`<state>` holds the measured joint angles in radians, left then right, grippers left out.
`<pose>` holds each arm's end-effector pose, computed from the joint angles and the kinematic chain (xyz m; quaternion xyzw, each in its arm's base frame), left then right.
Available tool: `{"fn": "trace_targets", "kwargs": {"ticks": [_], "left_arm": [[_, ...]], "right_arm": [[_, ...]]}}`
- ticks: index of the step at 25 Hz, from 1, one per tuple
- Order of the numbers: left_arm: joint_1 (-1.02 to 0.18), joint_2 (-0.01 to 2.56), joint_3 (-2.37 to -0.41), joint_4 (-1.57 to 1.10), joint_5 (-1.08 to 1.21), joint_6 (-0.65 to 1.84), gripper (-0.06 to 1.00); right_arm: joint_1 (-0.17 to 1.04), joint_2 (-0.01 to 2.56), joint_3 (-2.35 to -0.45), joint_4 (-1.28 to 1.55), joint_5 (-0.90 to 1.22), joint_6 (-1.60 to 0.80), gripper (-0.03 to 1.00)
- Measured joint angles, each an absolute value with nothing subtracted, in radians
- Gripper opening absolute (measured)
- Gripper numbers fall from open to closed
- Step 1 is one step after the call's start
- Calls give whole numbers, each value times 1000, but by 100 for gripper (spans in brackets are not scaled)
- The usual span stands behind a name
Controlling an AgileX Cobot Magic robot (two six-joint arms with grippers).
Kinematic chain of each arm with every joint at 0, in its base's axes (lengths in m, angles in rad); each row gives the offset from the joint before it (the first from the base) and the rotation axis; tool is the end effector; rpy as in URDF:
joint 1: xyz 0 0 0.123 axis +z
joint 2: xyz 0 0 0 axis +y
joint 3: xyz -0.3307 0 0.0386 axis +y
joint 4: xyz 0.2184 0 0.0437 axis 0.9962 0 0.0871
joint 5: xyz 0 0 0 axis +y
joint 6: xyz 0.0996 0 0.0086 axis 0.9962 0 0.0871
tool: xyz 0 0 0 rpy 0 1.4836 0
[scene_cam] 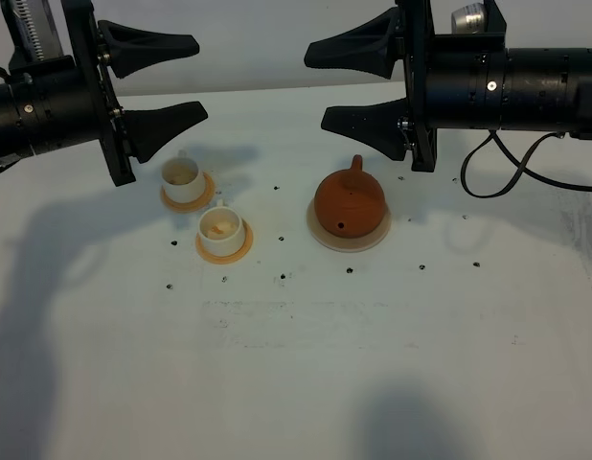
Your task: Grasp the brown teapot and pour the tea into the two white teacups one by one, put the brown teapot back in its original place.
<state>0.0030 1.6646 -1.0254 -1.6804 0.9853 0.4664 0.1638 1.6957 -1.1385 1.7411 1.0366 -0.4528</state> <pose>0.3228 -0.0819 0.3323 -0.2372 0.7415 -0.6077 0.1568 0.3215 0.1391 0.3579 0.1552 0.7254 0.6603 0.1170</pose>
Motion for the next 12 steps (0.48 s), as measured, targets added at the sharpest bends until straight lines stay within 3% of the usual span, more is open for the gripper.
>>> {"fn": "trace_targets", "kwargs": {"ticks": [12], "left_arm": [[3, 1665, -1025, -1680, 998, 519, 61]], "right_arm": [[164, 1696, -1138, 1741, 1042, -465, 59]]}}
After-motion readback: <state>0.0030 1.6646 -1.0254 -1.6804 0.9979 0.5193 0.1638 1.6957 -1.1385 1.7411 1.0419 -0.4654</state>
